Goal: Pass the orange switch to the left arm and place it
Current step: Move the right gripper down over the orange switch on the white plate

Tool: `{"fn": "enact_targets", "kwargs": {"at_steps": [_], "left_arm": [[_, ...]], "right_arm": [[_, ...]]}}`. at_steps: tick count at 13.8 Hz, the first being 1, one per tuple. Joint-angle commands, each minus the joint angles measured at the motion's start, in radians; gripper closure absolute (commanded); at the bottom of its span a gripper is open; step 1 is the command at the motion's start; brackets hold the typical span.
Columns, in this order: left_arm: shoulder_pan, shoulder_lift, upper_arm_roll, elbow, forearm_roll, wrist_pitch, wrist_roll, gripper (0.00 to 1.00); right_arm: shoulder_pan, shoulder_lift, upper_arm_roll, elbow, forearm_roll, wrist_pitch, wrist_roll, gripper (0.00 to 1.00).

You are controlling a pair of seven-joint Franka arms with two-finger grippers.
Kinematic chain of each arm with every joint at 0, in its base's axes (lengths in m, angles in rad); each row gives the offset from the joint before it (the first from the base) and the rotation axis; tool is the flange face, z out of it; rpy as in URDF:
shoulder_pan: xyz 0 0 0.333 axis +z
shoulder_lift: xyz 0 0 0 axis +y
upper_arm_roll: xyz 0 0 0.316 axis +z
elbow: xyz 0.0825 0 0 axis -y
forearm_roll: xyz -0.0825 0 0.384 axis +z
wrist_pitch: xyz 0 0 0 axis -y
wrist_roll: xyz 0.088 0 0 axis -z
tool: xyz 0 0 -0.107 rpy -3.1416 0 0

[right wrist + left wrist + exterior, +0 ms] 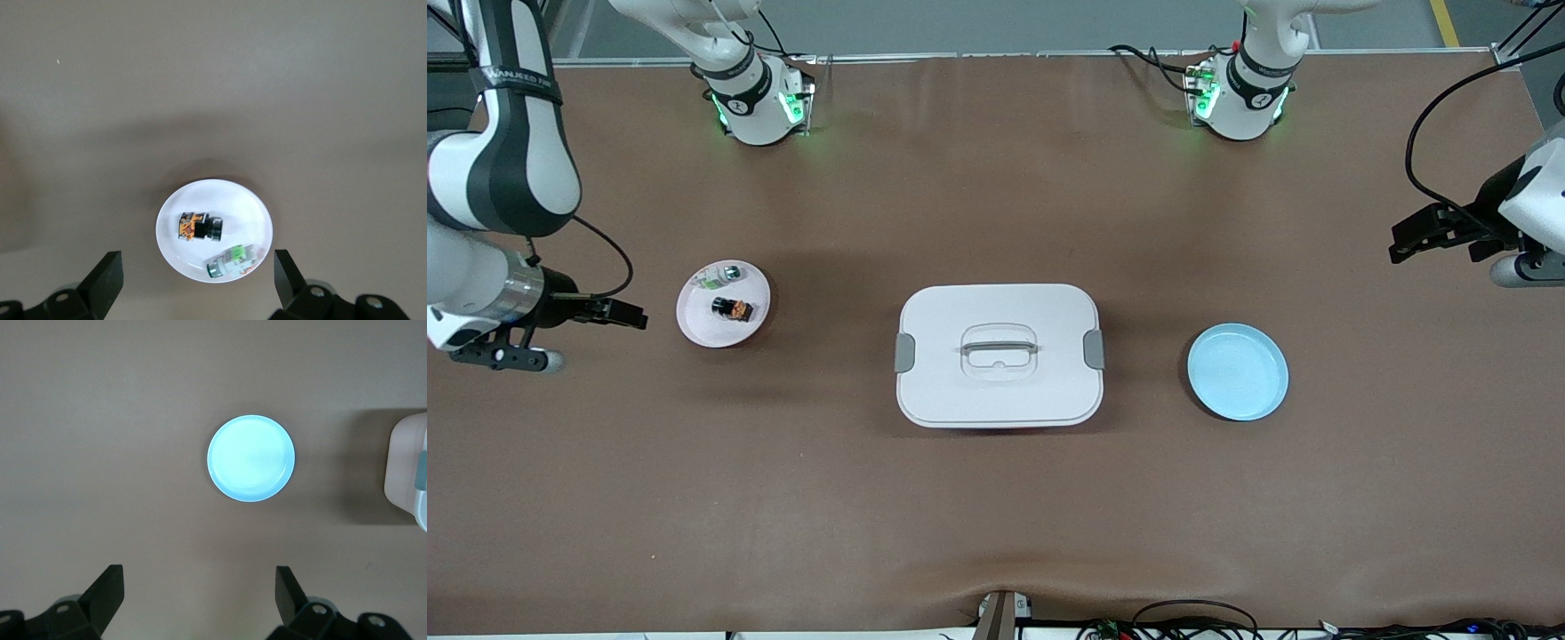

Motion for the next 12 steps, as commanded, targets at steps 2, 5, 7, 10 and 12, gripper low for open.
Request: {"fn": "enact_targets", "kwargs": {"at_steps": [2,5,7,10,12], "left_arm": [[0.008,0.011,0.006,0.019,0.002,-0.020,0.017,0.00],[0.008,0.011,0.006,0.019,0.002,-0.018,0.025,0.00],[0.010,0.017,0.006,0.019,0.002,-0.020,0.025,0.00],[0.010,0.017,0.006,0.019,0.002,-0.020,0.025,0.00],[0.010,0.017,0.006,0.019,0.002,-0.018,0.025,0.00]], "right_arm": [[0.008,-0.106,-0.001,-0.213,0.027,0.146,0.020,0.00],[0.035,-0.140,-0.001,-0.362,0.027,0.307,0.049,0.00],[0.078,-0.145,-0.001,-0.436,0.024,0.404,0.103,0.00],[0.127,-0.136,-0.001,-0.514,0.010,0.533,0.163,0.00],[0.134,-0.131,-0.002,-0.536,-0.005,0.570,0.163,0.00]]}}
